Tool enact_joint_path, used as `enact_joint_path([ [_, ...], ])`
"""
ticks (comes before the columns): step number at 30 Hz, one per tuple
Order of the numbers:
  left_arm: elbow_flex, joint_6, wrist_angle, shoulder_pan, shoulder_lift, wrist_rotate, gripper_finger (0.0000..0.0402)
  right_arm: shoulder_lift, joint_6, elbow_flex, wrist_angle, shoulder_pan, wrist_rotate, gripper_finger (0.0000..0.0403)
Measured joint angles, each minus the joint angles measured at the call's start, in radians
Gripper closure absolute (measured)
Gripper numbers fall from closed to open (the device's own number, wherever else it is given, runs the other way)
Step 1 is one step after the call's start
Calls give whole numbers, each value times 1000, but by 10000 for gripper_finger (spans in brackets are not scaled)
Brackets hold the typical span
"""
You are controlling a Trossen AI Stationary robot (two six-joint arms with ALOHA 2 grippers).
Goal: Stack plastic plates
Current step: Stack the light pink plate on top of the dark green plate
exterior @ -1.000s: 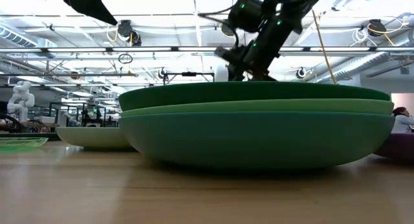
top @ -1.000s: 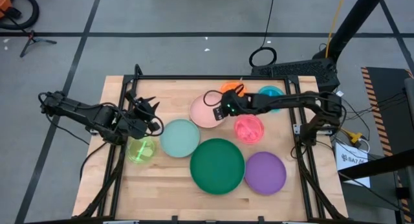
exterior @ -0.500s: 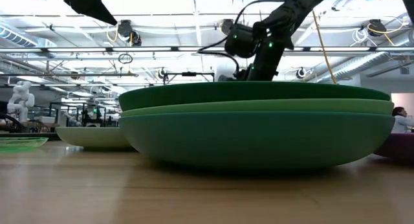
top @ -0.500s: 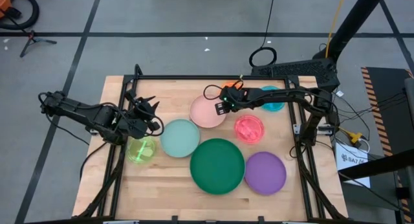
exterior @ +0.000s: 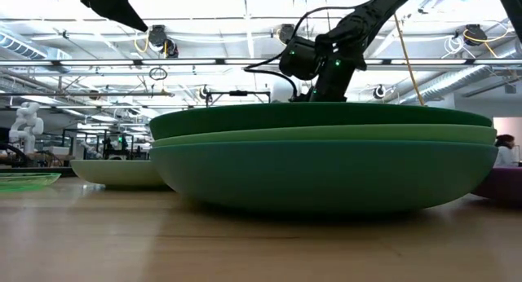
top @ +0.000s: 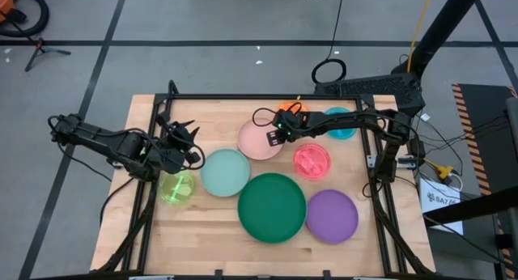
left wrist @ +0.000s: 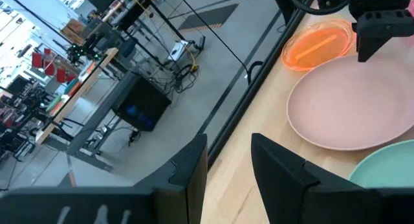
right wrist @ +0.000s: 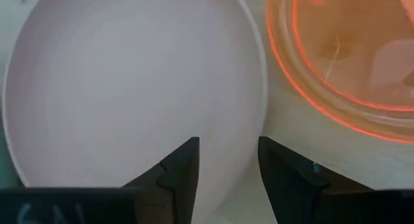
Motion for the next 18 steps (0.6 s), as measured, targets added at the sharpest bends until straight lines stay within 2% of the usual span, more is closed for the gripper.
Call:
enact_joint_path([
  [18,0,22,-1,0,0,0,274,7,42,0,-8,0,32,252],
])
